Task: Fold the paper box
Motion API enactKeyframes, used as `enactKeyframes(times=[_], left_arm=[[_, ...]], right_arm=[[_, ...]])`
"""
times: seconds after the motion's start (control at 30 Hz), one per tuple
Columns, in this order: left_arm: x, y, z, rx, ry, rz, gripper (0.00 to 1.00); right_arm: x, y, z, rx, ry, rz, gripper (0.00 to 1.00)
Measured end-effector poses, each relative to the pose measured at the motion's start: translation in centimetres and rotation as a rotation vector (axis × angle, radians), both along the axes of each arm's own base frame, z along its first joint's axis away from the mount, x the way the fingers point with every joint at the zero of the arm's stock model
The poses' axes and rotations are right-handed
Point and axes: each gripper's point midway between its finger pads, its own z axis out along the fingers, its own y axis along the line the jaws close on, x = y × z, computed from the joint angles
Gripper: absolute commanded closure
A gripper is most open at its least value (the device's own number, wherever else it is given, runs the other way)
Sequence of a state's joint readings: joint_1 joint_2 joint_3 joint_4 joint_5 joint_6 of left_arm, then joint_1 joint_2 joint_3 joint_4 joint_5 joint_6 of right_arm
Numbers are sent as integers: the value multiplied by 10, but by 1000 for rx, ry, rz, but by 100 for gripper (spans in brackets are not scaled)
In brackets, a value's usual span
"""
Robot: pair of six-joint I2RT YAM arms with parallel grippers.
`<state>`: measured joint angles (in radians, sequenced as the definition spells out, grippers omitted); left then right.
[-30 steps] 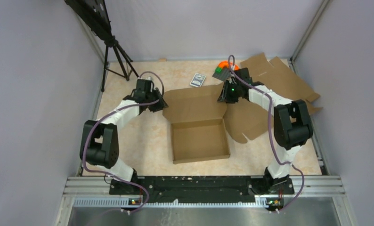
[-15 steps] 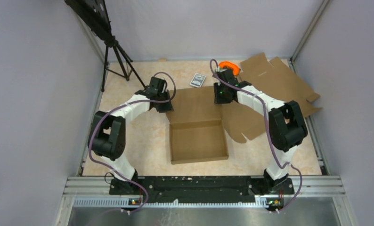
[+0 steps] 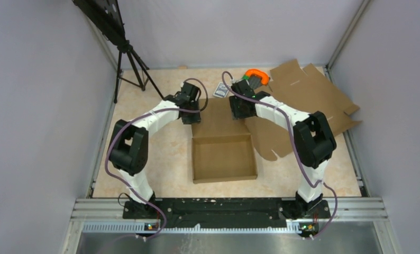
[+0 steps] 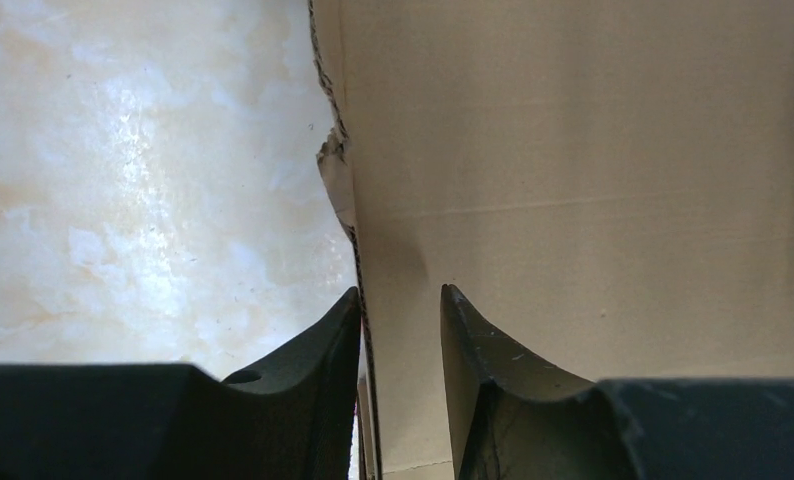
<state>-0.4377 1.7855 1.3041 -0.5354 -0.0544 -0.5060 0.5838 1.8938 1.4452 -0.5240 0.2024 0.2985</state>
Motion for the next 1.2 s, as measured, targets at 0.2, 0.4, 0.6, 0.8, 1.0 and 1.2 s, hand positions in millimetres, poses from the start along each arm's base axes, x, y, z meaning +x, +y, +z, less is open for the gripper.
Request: enactKeyframes(times=[0.2,0.4,0.6,0.8,1.0,1.2], left_arm=[[-6,0,-3,100,16,1,61],[-9,3,-7,141,32,2,56],[-7,11,0,28,40,14,57],[2,29,15,-25,23,40,58],[7,27,5,-22,70,10,59],[10,31,-9,-6,124,0,59]], right_arm=[[-1,2,1,-12,-6,2,48],[-2,2,2,-10,0,0,37],[0,2,6,53,25,4,47],[10,-14,24,97,-1,-33,50],[17,-18,27,91,11,-38,50],[30,-12,19,69,34,-26,50]])
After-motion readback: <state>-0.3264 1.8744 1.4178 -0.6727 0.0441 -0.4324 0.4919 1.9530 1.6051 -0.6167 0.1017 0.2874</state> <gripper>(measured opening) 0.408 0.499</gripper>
